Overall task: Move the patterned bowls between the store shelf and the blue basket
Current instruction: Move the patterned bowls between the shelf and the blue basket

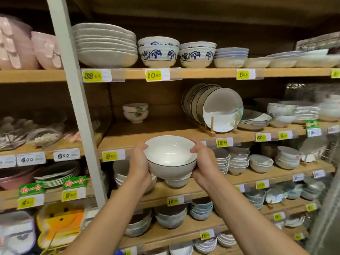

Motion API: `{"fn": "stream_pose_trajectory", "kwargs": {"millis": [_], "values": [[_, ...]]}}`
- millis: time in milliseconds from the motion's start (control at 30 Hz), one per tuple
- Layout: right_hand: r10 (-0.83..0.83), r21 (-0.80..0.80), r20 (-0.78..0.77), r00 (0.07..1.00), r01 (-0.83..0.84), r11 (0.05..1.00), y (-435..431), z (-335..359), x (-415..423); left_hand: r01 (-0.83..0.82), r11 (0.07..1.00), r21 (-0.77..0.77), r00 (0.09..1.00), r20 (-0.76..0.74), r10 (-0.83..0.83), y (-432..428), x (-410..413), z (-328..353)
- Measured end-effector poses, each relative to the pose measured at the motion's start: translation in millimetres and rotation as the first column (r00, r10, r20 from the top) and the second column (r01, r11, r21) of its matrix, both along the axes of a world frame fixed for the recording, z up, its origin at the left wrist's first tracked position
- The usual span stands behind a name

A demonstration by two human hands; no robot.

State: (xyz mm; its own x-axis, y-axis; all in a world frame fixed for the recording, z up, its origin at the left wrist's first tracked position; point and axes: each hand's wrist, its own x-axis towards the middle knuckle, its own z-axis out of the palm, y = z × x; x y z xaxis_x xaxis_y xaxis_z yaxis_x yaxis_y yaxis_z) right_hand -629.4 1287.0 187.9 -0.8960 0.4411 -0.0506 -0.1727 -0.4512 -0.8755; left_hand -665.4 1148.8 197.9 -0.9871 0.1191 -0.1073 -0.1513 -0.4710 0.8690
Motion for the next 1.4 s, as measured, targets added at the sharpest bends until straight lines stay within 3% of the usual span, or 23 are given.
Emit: {"fn": "stream_pose_trajectory", "kwargs": {"millis": [233, 433, 533, 733, 933, 1067, 1267, 1400], "values": [[0.058, 0.086, -0.007, 0.998, -0.057, 0.995, 7.9, 20.5, -83.0, -0.05, 0.998, -0.036, 0.993, -0.105, 0.046, 6.0, -77.4, 23.7], [0.121, 0.013, -0.113, 0.986, -0.12, 0.993, 2.0, 34.4, -166.0, -0.106, 0.994, 0.001, 0.989, -0.108, 0.106, 1.6, -154.5, 36.7], [0.093, 0.073, -0.068, 0.993, -0.088, 0.993, 2.9, 37.2, -202.8, -0.105, 0.994, 0.005, 0.991, -0.081, 0.105, 2.1, -186.6, 42.1], [0.109, -0.029, 0.051, 0.993, -0.108, 0.994, 20.6, 47.9, -263.1, -0.102, 0.993, -0.059, 0.994, -0.046, 0.099, 5.2, -230.1, 39.6], [0.387, -0.017, 0.137, 0.912, -0.389, 0.921, 39.0, 53.6, -308.2, -0.048, 0.995, -0.084, 0.998, -0.049, 0.044, -0.8, -251.4, 44.2], [0.532, 0.127, 0.091, 0.842, -0.54, 0.832, 40.8, 52.1, -322.8, 0.04, 0.999, -0.02, 0.999, 0.003, -0.04, -2.7, -260.2, 40.6], [0.382, 0.086, 0.12, 0.916, -0.393, 0.915, 38.6, 57.6, -334.0, -0.163, 0.984, 0.069, 0.985, 0.075, 0.158, 10.4, -267.1, 41.0], [0.319, 0.184, 0.202, 0.926, -0.356, 0.916, 30.8, 47.3, -323.0, -0.318, 0.946, 0.063, 0.944, 0.112, 0.31, 25.0, -268.6, 42.6]]}}
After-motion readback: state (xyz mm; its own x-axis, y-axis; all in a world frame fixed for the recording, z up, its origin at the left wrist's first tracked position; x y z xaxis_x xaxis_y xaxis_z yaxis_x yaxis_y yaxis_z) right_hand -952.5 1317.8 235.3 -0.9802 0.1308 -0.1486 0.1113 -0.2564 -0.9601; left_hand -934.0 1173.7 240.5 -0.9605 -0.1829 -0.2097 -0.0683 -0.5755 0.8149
